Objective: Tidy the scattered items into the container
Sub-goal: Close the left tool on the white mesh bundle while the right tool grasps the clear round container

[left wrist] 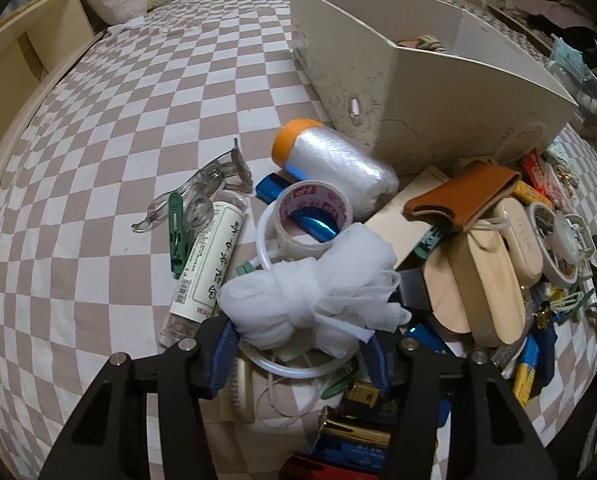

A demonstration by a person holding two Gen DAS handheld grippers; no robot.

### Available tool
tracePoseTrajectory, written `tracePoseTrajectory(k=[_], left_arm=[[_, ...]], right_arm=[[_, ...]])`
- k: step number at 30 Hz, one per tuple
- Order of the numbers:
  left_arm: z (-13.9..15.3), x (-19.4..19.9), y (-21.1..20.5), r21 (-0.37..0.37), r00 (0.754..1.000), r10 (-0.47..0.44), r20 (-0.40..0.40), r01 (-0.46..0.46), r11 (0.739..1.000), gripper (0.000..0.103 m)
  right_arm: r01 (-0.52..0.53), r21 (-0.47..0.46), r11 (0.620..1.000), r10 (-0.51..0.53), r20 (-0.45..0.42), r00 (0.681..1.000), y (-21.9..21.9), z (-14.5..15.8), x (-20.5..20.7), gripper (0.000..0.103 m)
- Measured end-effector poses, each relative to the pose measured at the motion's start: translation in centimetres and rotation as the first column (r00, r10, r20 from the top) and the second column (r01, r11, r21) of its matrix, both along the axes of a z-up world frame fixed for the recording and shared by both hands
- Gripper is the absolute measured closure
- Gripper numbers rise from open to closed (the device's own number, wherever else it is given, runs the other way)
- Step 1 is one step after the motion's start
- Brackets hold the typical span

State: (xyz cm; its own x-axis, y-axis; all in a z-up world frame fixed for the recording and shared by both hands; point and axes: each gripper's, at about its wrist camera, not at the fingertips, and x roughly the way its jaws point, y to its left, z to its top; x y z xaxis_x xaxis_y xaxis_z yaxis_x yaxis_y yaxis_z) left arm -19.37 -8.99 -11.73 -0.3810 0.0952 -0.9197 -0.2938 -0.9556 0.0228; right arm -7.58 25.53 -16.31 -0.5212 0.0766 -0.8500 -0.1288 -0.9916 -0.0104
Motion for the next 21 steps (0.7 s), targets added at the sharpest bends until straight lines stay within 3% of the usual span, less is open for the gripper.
tracePoseTrajectory(k=[3,6,11,15,18,21], left_arm=[[0.0,0.3,0.0,0.004,1.0,-0.019,0.004,0.019,1.0,0.047],[0.0,0.4,-0.1,0.009,1.0,-0.024,-0.002,0.024,1.0,0.033],[0.0,-0.1,-0.4,0.038,1.0,-0.017,-0.008,0.017,0.999,0.032],[-0.5,-0.6,-0.8,0.071,1.0,0.002,0.016,-0.003,0.997,0.029],[-0.5,-0.8,-1.1,0.128,0.999,0.026,0.031,-0.029,0.991,0.021],[-0.3,-1.3,-1.3,0.172,0.997,0.058,0.051,-0.066,0.983,0.021]], right_arm=[[0.014,-0.046,0.999,-0.016,-0.042,0.999,-0.5,0.4,-0.1,0.0],[0.006,-0.08,0.997,-0.016,-0.118,0.993,-0.8,2.0,0.7,0.0],[-0.067,-0.125,0.99,0.039,-0.21,0.977,-2.2,4.9,0.5,0.0],[-0.188,-0.1,0.977,0.162,-0.223,0.961,-5.3,6.4,-0.6,0.0],[-0.256,-0.09,0.963,0.233,-0.207,0.95,-7.5,6.4,-2.4,0.0],[-0.302,-0.112,0.947,0.277,-0.194,0.941,-9.2,6.1,-3.6,0.0]])
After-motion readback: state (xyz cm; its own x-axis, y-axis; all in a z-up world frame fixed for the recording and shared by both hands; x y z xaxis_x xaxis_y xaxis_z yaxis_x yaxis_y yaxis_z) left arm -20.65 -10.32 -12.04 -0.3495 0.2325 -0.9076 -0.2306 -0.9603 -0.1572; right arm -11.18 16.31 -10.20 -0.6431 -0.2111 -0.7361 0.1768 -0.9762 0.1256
